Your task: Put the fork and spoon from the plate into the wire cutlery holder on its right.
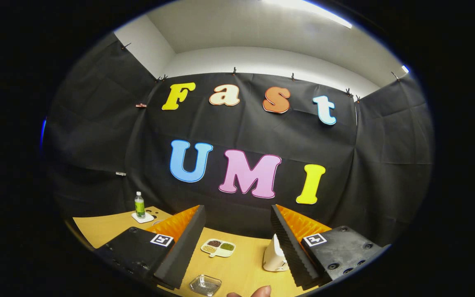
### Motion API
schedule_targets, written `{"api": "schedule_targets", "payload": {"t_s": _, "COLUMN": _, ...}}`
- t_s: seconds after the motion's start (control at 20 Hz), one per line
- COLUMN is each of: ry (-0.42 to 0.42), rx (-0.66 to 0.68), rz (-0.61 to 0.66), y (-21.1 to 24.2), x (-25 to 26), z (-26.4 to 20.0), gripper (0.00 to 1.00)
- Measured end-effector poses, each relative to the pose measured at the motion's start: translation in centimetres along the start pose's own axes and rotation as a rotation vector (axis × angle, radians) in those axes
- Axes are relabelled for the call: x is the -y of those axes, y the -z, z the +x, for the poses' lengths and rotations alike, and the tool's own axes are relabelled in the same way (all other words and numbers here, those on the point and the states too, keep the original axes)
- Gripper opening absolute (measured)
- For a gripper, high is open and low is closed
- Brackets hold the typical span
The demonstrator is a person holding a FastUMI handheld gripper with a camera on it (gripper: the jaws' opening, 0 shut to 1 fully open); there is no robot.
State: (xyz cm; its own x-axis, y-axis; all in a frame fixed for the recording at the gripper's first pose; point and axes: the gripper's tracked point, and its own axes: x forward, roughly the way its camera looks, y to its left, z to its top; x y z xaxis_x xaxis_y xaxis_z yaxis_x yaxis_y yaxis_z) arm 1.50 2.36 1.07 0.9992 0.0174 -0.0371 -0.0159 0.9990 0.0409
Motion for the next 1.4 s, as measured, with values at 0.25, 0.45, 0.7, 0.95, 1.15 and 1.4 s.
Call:
{"api": "schedule_targets", "payload": {"t_s": 0.25, "ry": -0.071, "rx": -0.144, "rz": 0.022, "y": 2.0, "x": -6.2, "z": 0.5, "gripper": 0.98}}
{"api": "schedule_targets", "payload": {"t_s": 0.45, "ry": -0.186, "rx": -0.402, "rz": 0.101, "y": 6.7, "x": -14.4, "z": 1.0, "gripper": 0.98}}
{"api": "schedule_targets", "payload": {"t_s": 0.7, "ry": -0.23, "rx": -0.744, "rz": 0.167, "y": 14.7, "x": -23.3, "z": 0.5, "gripper": 0.98}}
{"api": "schedule_targets", "payload": {"t_s": 0.95, "ry": -0.249, "rx": -0.985, "rz": 0.187, "y": 24.3, "x": -30.0, "z": 0.3, "gripper": 0.95}}
{"api": "schedule_targets", "payload": {"t_s": 1.15, "ry": -0.203, "rx": -1.134, "rz": 0.187, "y": 31.7, "x": -32.8, "z": 0.4, "gripper": 0.74}}
{"api": "schedule_targets", "payload": {"t_s": 1.4, "ry": -0.134, "rx": -1.249, "rz": 0.224, "y": 37.1, "x": -35.3, "z": 1.1, "gripper": 0.63}}
